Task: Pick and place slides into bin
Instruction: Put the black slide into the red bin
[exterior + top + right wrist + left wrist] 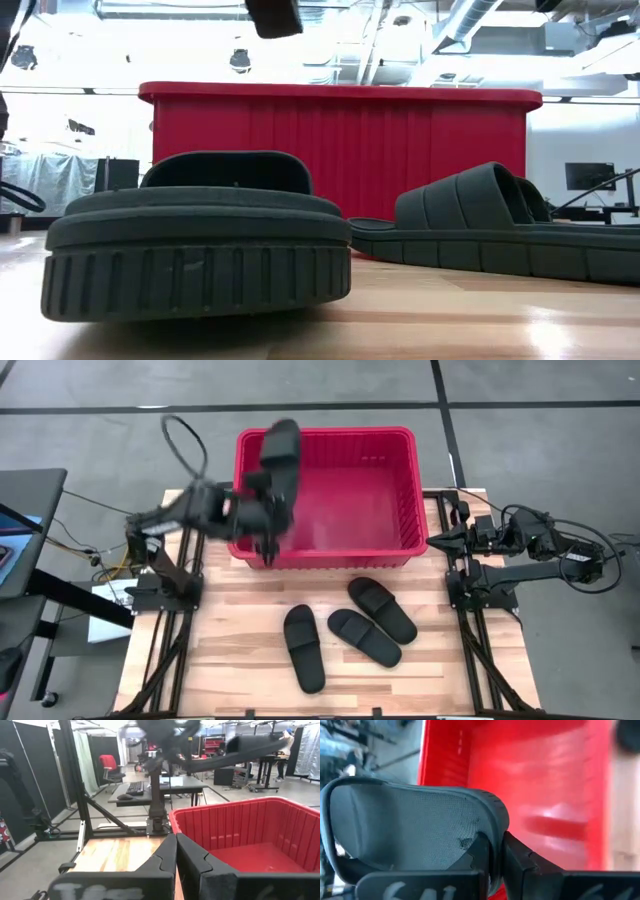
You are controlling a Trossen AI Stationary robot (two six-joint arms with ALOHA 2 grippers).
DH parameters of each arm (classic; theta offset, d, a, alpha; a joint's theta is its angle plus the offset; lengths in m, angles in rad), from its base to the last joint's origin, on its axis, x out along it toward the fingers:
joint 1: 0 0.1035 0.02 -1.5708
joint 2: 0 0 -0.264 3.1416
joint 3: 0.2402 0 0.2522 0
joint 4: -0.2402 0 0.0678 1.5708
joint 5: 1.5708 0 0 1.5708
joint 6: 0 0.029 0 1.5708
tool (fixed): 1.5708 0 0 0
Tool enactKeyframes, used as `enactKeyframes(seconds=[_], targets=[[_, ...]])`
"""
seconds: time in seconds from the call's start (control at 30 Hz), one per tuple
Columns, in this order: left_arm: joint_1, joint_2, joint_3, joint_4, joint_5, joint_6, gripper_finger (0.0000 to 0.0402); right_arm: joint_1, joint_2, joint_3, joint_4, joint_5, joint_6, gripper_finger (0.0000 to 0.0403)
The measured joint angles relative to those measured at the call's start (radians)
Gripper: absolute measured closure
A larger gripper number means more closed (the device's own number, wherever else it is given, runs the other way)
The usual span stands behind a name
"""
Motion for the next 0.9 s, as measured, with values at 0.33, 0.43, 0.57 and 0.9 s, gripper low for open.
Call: enactKeyframes(seconds=[0.33,0.43,0.57,0.9], targets=[[0.377,-0.010,-0.001,0.120,0.407,0.276,0.0391,0.000,0.000,0.000,0.000,0.000,0.000,0.0403],[0.449,-0.009,-0.011,0.144,0.501,0.294,0.0391,0.000,0.000,0.000,0.000,0.000,0.000,0.0403],[0.508,-0.009,-0.042,0.152,0.585,0.311,0.0391,0.000,0.000,0.000,0.000,0.000,0.000,0.0403],[0.531,-0.009,-0.281,0.167,0.643,0.310,0.0391,0.000,0.000,0.000,0.000,0.000,0.000,0.0403]])
